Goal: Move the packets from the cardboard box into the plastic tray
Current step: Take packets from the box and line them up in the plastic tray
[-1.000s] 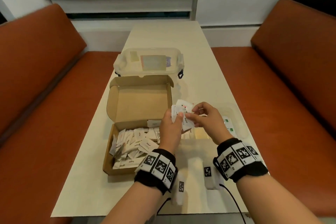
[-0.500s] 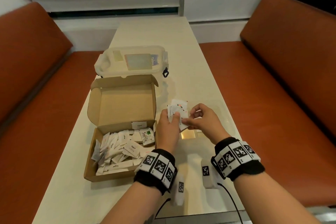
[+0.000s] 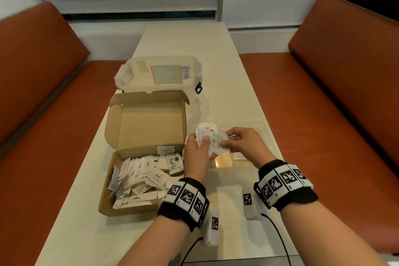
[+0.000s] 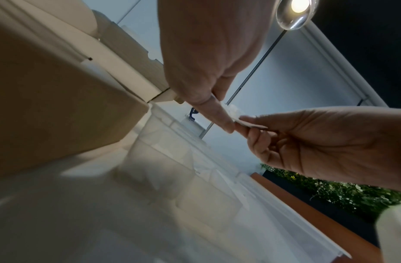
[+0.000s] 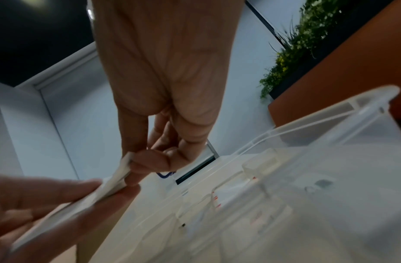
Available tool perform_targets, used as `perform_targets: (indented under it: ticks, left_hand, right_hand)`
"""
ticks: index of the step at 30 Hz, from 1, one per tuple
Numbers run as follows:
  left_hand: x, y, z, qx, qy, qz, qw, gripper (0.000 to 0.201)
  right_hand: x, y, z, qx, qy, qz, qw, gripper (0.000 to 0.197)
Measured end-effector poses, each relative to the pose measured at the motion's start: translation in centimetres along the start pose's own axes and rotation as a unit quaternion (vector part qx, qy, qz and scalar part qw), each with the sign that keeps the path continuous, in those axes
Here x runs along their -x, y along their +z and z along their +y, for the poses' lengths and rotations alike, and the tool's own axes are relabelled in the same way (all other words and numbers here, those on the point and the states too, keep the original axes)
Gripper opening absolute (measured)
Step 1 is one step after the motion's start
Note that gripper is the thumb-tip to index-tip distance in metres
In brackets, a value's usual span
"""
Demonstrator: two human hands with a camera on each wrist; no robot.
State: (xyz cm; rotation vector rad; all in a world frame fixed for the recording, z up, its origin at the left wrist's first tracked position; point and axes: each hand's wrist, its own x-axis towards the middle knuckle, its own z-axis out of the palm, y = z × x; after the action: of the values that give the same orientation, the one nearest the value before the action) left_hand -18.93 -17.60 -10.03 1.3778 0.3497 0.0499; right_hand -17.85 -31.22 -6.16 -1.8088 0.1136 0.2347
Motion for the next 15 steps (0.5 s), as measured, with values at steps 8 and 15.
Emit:
perform_targets:
  ticks: [8, 15]
  left_hand:
    - [-0.5, -0.4, -0.8, -0.023, 0.018, 0.073, 0.997, 0.012]
    - [-0.4, -0.8, -1.6, -0.043, 0.036, 0.099, 0.994, 0.010]
  right_hand:
    - [-1.5, -1.6, 0.4, 0.091, -0.041, 0.077, 0.992, 0.019]
    - [-3.5, 0.0, 1.5, 0.266, -0.070, 0.081, 0.958, 0.017]
